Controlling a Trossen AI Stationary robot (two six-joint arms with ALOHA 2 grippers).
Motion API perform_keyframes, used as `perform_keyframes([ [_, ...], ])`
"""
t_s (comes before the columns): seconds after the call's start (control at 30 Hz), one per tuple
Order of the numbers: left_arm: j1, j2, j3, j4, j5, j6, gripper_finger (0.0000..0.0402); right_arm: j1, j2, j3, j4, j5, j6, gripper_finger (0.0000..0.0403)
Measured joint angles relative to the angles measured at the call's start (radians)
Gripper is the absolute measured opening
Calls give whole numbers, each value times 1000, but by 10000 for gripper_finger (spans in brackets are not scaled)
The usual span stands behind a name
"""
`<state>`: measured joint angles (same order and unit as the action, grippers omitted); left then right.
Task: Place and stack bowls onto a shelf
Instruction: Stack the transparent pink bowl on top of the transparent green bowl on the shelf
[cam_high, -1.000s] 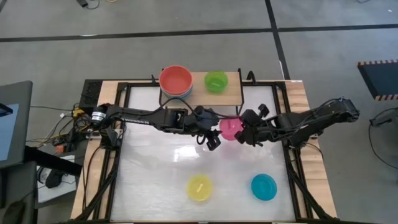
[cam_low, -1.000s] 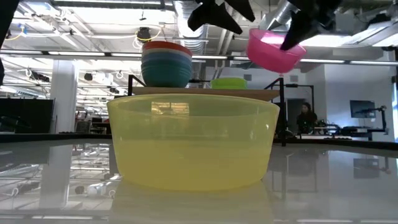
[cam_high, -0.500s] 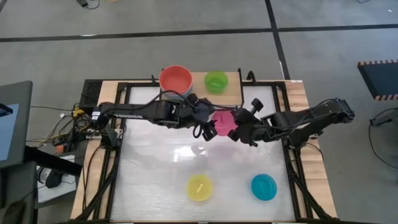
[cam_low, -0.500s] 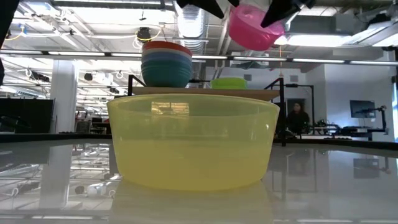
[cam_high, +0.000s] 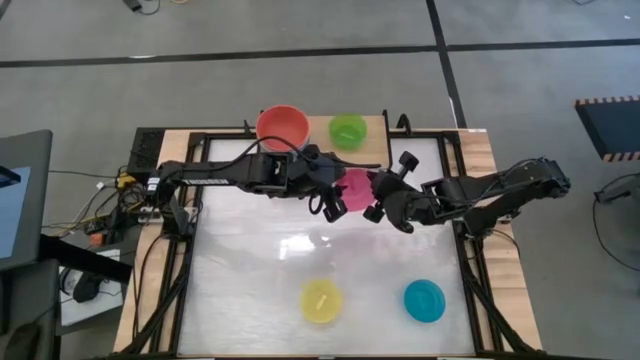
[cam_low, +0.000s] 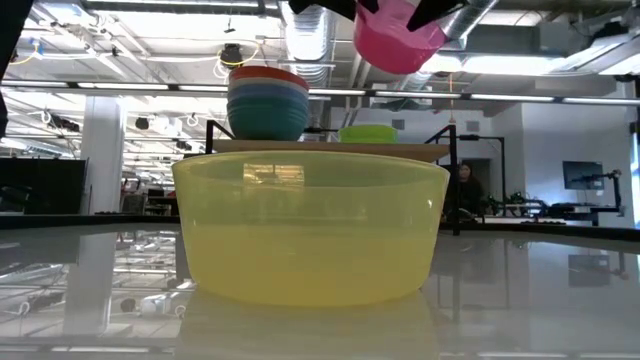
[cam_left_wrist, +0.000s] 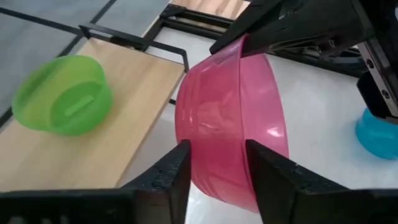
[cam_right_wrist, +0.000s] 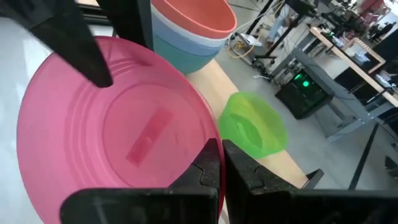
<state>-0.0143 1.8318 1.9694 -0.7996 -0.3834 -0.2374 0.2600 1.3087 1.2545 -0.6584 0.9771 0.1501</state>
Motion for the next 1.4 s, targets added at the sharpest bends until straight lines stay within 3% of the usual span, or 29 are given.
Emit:
perform_keyframes([
  [0.23,18,-1,0,1,-5,8,50,0,0,0,0,2,-49,27],
  [0.37,23,-1,0,-5,-14,37,7,2,-3,0,19,-4,-68,60],
  [0.6,39,1,0,2,-12,71,1,11,-2,41,23,-40,-47,123],
  [0.9,96,1,0,-3,103,70,1,9,-22,176,17,-92,-46,203],
  [1.1,160,1,6,2,169,76,1,9,-87,208,45,-91,-45,211],
  [1.4,268,2,66,116,125,146,0,-14,-158,207,56,-81,66,211],
])
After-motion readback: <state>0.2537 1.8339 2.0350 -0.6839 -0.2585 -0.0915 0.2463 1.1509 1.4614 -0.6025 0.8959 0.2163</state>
